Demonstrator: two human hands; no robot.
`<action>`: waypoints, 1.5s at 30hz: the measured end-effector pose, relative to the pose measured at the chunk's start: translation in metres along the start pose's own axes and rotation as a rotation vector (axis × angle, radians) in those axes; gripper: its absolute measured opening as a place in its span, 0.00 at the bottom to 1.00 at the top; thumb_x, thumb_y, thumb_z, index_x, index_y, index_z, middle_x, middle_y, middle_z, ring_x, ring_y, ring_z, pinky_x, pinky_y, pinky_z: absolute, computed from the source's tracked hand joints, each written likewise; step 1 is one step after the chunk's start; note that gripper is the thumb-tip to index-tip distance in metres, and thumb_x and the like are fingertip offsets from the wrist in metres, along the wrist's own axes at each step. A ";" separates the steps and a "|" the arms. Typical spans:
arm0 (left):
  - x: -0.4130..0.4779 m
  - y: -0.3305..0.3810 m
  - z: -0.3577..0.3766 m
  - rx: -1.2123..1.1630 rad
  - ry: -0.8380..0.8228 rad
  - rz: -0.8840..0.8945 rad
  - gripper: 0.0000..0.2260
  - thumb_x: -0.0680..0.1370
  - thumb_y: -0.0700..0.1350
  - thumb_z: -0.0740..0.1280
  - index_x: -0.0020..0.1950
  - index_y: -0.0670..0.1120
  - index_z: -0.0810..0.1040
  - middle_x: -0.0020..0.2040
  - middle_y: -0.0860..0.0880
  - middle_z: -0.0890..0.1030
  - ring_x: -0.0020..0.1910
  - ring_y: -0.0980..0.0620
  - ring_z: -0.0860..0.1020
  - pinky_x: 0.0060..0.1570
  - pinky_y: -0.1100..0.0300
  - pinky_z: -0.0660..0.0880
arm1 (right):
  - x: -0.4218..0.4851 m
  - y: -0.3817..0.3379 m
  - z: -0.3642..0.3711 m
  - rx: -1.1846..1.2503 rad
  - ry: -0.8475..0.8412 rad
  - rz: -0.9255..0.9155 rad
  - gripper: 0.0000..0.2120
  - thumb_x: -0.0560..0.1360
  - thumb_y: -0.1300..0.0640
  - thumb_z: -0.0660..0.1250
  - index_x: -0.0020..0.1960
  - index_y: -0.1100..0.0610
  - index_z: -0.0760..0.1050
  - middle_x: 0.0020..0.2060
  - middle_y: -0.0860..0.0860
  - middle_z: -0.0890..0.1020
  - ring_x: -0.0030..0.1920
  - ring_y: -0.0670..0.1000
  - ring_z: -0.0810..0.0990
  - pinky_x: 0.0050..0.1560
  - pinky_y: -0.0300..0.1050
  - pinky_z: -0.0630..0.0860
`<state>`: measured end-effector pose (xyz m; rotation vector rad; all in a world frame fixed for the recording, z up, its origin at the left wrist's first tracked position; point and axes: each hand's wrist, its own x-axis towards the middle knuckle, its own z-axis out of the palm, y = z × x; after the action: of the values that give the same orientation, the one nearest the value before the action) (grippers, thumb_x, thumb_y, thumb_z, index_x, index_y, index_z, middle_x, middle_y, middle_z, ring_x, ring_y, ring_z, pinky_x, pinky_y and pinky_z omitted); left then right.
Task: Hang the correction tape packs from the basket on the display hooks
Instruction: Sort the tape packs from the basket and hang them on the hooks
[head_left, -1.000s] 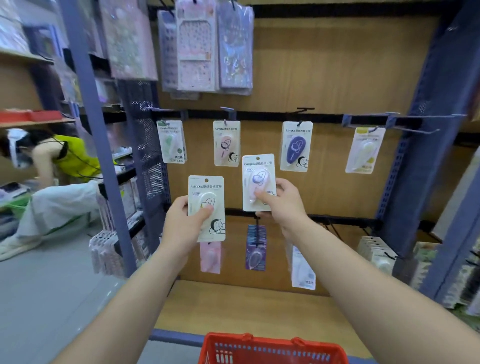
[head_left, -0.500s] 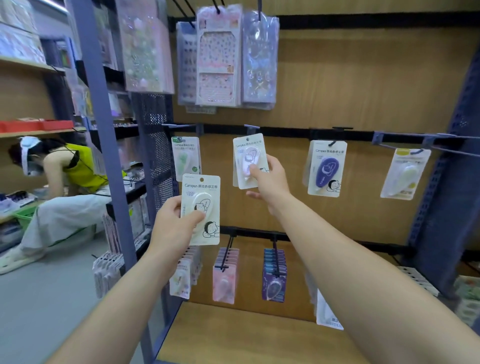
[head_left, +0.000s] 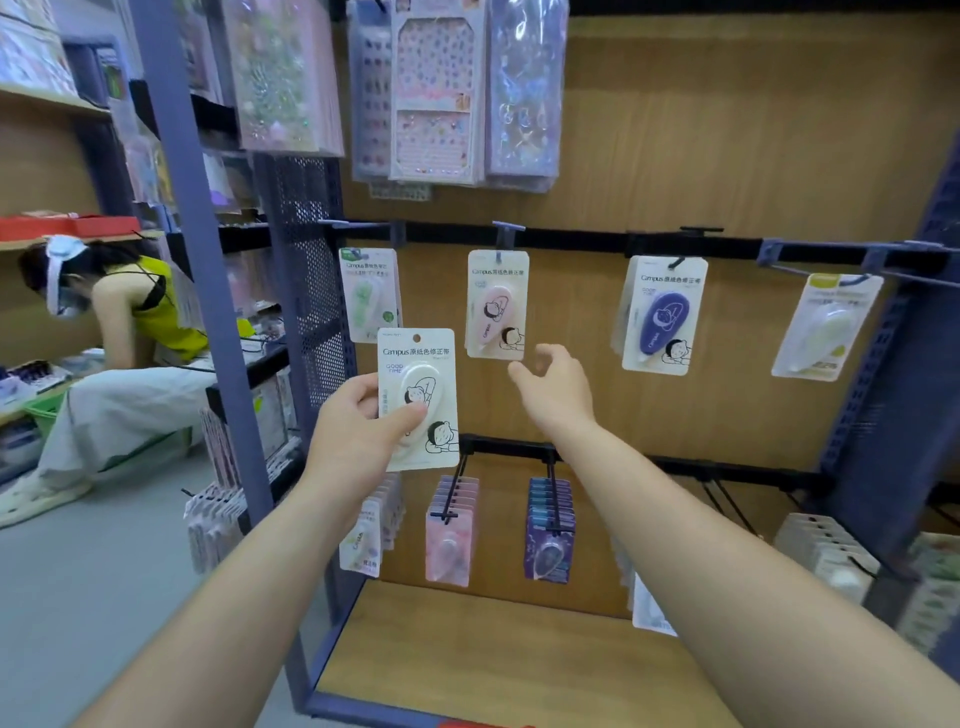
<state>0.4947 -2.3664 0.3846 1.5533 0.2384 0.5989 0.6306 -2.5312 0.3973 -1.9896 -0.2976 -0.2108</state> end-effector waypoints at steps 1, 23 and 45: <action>-0.002 -0.002 0.001 0.008 -0.015 0.000 0.16 0.77 0.38 0.74 0.63 0.47 0.78 0.50 0.52 0.88 0.47 0.52 0.87 0.45 0.55 0.81 | -0.012 0.005 0.000 0.086 -0.059 -0.008 0.18 0.82 0.48 0.64 0.70 0.51 0.72 0.64 0.49 0.78 0.57 0.49 0.78 0.56 0.47 0.76; -0.128 -0.152 0.223 0.280 -0.507 -0.099 0.11 0.74 0.43 0.78 0.52 0.56 0.85 0.39 0.54 0.87 0.42 0.58 0.84 0.52 0.53 0.80 | -0.159 0.245 -0.162 0.326 -0.167 0.326 0.09 0.78 0.58 0.73 0.58 0.55 0.79 0.50 0.52 0.88 0.50 0.52 0.87 0.46 0.50 0.84; -0.082 -0.241 0.325 1.041 -0.605 0.158 0.26 0.79 0.51 0.69 0.76 0.49 0.69 0.69 0.49 0.75 0.65 0.45 0.76 0.62 0.50 0.75 | -0.089 0.447 -0.284 0.223 0.244 0.565 0.09 0.85 0.59 0.59 0.62 0.51 0.72 0.56 0.47 0.81 0.55 0.47 0.80 0.52 0.48 0.77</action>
<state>0.6407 -2.6664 0.1414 2.6939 -0.0660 0.0556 0.6765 -2.9800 0.1069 -1.7273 0.3828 -0.0518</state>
